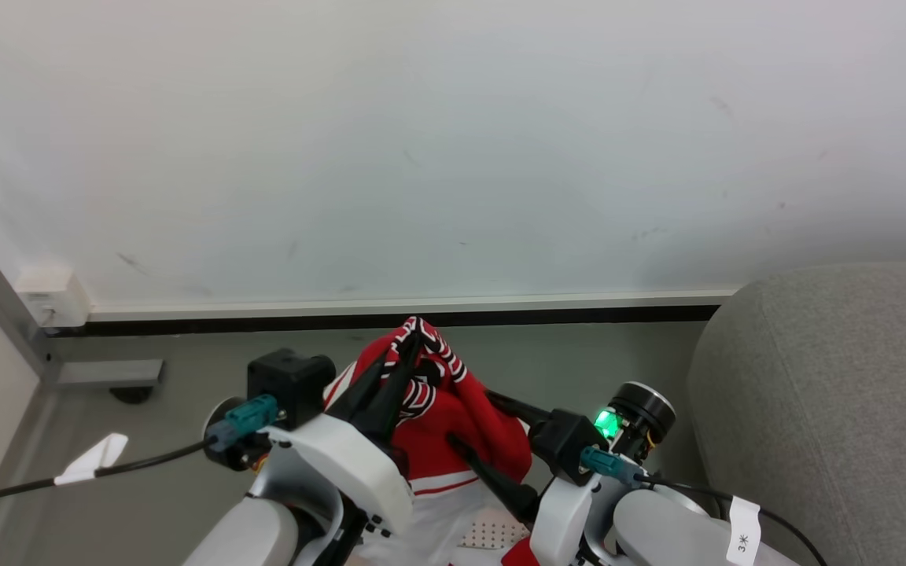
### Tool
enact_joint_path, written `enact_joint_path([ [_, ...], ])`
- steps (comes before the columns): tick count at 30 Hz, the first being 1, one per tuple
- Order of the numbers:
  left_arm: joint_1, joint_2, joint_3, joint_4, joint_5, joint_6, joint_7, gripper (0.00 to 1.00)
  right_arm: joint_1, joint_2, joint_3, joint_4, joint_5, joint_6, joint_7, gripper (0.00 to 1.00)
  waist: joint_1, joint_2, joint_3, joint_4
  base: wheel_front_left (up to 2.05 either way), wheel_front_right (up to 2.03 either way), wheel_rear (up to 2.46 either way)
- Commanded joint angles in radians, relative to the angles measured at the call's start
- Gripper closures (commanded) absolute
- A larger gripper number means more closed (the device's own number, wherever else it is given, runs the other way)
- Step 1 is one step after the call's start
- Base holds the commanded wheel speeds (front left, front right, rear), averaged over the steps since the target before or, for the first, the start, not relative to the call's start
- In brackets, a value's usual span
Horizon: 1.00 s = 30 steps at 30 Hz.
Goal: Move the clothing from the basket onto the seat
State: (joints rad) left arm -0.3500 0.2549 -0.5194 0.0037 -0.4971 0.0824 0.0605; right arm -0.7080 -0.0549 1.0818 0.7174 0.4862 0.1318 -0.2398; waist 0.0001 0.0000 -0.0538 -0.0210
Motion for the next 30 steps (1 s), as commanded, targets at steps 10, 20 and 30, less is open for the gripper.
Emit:
enact_joint_path([
  [10,-0.005,0.003,0.001,0.024,-0.002,0.007,-0.010,1.00,-0.007,0.006,0.032,-0.026,0.114,-0.002,-0.024,1.00,-0.0001,0.0000,-0.005,0.022,0.00,0.00,0.00],
  [20,0.011,0.012,0.001,0.031,-0.004,0.015,-0.017,0.00,0.009,0.006,-0.029,-0.069,0.112,-0.002,-0.025,1.00,-0.0001,0.0000,-0.003,0.019,0.00,0.00,0.00],
  [30,0.042,0.032,-0.011,0.020,-0.016,0.011,-0.010,0.00,0.017,0.006,-0.109,-0.061,0.078,-0.002,-0.025,1.00,-0.0001,0.0000,-0.001,0.026,0.00,0.00,0.00],
])
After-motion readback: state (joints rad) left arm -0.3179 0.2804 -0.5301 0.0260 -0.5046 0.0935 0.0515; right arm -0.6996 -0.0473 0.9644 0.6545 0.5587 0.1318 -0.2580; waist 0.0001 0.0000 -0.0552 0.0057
